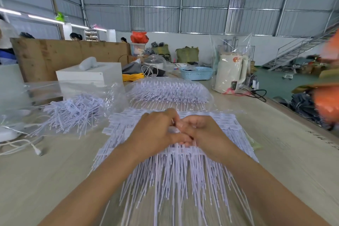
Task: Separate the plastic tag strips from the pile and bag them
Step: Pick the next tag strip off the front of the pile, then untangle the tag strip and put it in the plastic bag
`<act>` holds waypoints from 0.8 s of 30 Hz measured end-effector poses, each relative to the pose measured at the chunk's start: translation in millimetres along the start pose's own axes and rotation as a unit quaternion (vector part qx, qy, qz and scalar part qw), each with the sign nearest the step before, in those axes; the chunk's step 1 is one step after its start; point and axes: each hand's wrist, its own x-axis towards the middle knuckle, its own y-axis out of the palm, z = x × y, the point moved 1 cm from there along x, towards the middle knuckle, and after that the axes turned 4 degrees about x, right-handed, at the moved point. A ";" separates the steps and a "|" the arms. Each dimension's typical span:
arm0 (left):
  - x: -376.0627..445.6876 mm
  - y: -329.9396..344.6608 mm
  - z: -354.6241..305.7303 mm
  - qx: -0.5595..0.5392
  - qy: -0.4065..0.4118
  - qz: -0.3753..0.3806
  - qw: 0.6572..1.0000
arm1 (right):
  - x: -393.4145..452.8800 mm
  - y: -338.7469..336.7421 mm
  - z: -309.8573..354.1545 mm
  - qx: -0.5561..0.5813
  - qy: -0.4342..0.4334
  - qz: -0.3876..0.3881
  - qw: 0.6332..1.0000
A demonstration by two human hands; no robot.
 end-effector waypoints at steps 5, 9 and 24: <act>19.4 -2.7 8.5 -0.001 -0.034 0.071 0.997 | 4.5 -17.1 2.0 0.026 -0.022 -0.037 0.999; 32.8 4.7 11.0 -0.044 -0.013 0.130 0.990 | 6.8 -27.3 -1.1 0.024 -0.029 -0.061 0.997; 47.7 20.8 7.6 -0.397 -0.220 0.276 0.847 | 3.6 -43.8 -11.9 -0.207 -0.163 -0.057 0.963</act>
